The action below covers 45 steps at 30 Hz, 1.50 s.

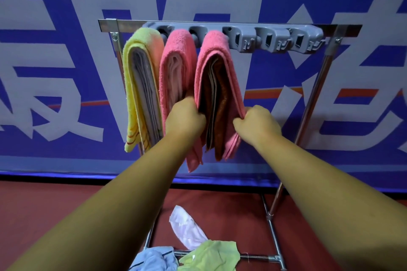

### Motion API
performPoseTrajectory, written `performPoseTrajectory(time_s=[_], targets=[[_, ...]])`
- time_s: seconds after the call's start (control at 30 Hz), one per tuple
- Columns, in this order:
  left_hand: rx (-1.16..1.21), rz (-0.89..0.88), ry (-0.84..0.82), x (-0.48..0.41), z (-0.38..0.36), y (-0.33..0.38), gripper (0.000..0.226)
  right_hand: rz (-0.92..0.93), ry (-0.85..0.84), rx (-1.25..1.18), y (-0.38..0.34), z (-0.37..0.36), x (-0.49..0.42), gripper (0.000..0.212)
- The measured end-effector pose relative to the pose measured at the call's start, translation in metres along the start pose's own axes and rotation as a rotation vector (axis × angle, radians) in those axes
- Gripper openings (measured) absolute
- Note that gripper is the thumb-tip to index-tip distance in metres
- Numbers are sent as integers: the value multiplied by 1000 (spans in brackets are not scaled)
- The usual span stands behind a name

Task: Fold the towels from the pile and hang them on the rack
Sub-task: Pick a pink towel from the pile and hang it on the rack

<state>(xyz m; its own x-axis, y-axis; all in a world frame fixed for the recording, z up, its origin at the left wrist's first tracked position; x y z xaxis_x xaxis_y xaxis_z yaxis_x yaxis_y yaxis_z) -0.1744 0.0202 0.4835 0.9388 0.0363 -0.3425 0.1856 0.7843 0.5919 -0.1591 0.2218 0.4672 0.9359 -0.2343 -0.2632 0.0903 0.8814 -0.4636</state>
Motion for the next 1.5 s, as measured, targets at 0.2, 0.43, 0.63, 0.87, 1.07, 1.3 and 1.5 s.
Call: performPoseTrajectory(time_s=[0.2,0.43,0.63,0.87,1.07,1.3,1.5], targets=[[263,48,-235,-3,-27,-11,22,-8,-195,-283,-4,-22,4,21],[493,142,-352,-1,-34,-21,26,-80,-378,-556,-7,-43,10,19],[310,72,-276,-5,-25,-27,23,-98,-250,-647,-1,-46,5,13],[-28,57,41,6,-11,-28,32,-130,-178,-665,2,-39,8,20],[60,21,-132,10,-36,-24,28,-103,-211,-596,4,-38,21,20],[8,17,-366,30,-58,-31,12,-77,-508,-474,7,-72,45,24],[-48,86,-518,53,-70,-54,16,-189,-482,-400,40,-92,61,71]])
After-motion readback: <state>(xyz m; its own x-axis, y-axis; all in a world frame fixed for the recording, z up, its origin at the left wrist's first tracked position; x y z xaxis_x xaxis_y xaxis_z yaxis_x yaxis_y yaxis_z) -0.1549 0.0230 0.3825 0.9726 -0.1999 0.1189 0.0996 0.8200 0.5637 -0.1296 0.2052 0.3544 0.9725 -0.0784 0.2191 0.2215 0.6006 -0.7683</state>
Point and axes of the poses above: each hand's wrist, its own x-axis away from the middle knuckle, its own z-axis out of the back of the hand, y = z × x, the point moved 5 cm from there along -x, towards the middle knuckle, and after that the axes turned 3 degrees about -x, right-handed, at the moved point
